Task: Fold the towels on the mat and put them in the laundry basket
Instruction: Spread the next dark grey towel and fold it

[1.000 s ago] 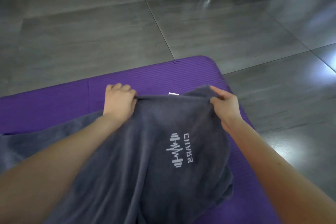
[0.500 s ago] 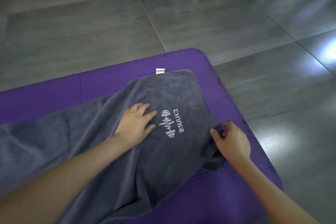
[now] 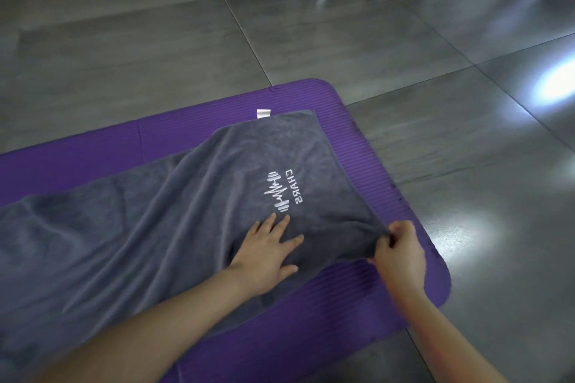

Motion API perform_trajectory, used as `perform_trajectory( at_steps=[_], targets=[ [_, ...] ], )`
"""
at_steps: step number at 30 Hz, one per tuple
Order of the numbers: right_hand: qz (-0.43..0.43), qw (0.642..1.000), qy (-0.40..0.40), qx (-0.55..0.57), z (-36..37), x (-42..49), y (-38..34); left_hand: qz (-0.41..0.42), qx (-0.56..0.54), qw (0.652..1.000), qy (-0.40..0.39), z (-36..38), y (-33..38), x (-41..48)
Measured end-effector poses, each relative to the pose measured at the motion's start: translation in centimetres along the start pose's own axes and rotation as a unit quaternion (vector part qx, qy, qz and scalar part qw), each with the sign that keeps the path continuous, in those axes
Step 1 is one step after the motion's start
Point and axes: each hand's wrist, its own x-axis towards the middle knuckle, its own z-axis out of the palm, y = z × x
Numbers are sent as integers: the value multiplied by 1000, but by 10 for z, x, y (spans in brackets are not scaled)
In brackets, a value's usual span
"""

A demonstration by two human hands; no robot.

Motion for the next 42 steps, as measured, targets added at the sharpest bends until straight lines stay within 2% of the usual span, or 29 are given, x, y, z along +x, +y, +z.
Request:
perform_trajectory(
  at_steps=[2,4,6,8,10,11,13,15,17,21,23,24,28,30,32,35,38,42],
  targets=[
    [34,994,26,-97,-19,8,6,12,-4,1000,-3,2,13,-1],
    [48,974,-2,-222,-31,13,12,44,15,999,-13,5,30,-2],
    [18,927,-32,-372,-33,9,14,60,23,998,-16,7,43,-1],
    [-48,887,-3,-460,-24,5,20,60,14,998,-17,5,47,-2],
    [-142,885,19,-443,-8,-1,18,62,15,998,-17,0,42,-6],
    [-199,886,4,-418,1,-6,14,62,26,998,-17,-5,38,-10],
    [-295,867,-74,-394,20,-19,5,62,52,997,-18,-16,22,-23],
    [-312,838,-144,-423,36,-33,-10,63,82,994,-19,-27,-3,-41],
    [-297,827,-162,-449,50,-47,-28,54,113,992,-34,-40,-31,-65],
    [-404,804,-184,-395,85,-94,-88,-12,132,989,-57,-59,-94,-127],
    [-473,776,-217,-356,106,-123,-121,-59,120,991,-11,-58,-129,-167],
    [-502,752,-232,-360,116,-135,-132,-68,124,989,37,-56,-145,-187],
    [-600,669,-237,-370,146,-182,-173,-213,49,964,152,-32,-214,-280],
    [-643,619,-249,-376,162,-204,-192,-319,-25,922,218,-23,-242,-326],
    [-684,563,-259,-385,175,-224,-208,-441,-118,851,260,-8,-270,-369],
    [-690,528,-299,-393,193,-248,-231,-568,-221,747,267,28,-296,-418],
    [-701,483,-314,-420,206,-270,-252,-637,-311,664,238,74,-307,-447],
    [-718,445,-319,-430,234,-317,-272,-657,-408,582,251,128,-316,-466]
  ],
)
